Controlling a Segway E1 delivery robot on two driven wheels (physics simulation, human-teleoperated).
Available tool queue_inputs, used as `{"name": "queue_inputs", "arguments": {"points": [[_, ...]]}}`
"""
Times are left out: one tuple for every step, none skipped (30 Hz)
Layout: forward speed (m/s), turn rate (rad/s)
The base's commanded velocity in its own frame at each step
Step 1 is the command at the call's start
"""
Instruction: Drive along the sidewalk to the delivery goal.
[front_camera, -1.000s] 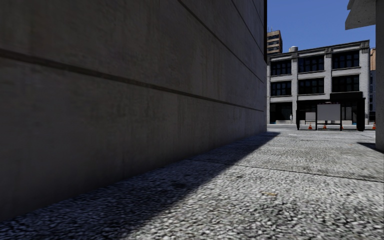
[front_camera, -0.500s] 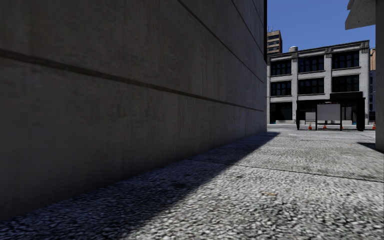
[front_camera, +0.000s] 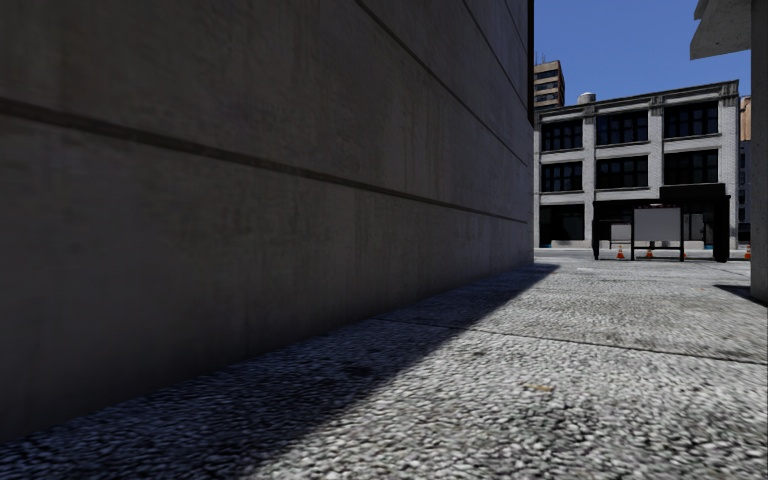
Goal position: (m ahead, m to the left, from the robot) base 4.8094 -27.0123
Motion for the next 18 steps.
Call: {"name": "queue_inputs", "arguments": {"points": [[0.00,-0.15],[0.00,-0.15],[0.00,-0.15],[0.00,-0.16],[0.00,-0.17],[0.00,-0.17],[0.00,-0.17],[0.00,-0.17],[0.00,-0.17],[0.00,-0.17],[0.00,-0.17],[0.00,-0.17],[0.00,-0.18],[0.00,-0.18],[0.00,-0.19],[0.00,-0.19],[0.00,-0.19],[0.00,-0.19]]}}
